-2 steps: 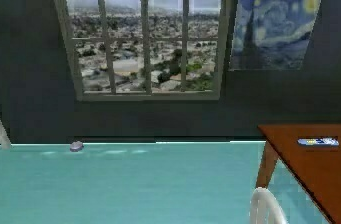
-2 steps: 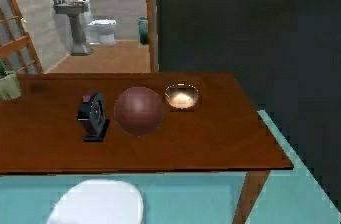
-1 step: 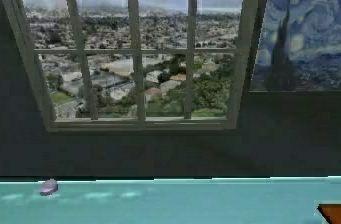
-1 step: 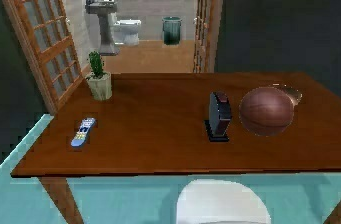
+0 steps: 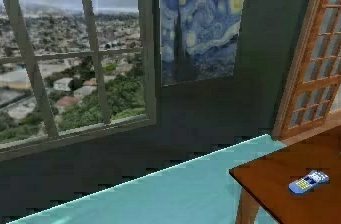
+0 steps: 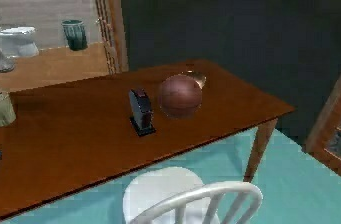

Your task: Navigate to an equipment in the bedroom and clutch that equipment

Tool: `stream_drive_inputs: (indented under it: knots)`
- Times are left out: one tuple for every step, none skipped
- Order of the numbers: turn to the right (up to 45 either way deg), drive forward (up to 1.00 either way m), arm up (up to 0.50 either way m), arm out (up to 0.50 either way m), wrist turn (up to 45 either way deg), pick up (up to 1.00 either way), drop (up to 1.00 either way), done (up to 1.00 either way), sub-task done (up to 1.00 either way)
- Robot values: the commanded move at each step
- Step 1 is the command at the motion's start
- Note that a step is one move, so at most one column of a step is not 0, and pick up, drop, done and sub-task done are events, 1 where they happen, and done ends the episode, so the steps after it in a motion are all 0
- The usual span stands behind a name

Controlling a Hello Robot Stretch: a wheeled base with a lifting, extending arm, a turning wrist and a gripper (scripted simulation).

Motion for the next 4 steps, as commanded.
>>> stream_drive_inputs:
  knots:
    - [0.0, 0.70, 0.00, 0.00, 0.0, 0.00, 0.00, 0.00, 0.00]
    - [15.0, 0.00, 0.00, 0.00, 0.0, 0.00, 0.00, 0.00, 0.00]
    - [0.0, 0.20, 0.00, 0.00, 0.0, 0.00, 0.00, 0.00, 0.00]
    - [45.0, 0.00, 0.00, 0.00, 0.0, 0.00, 0.00, 0.00, 0.00]
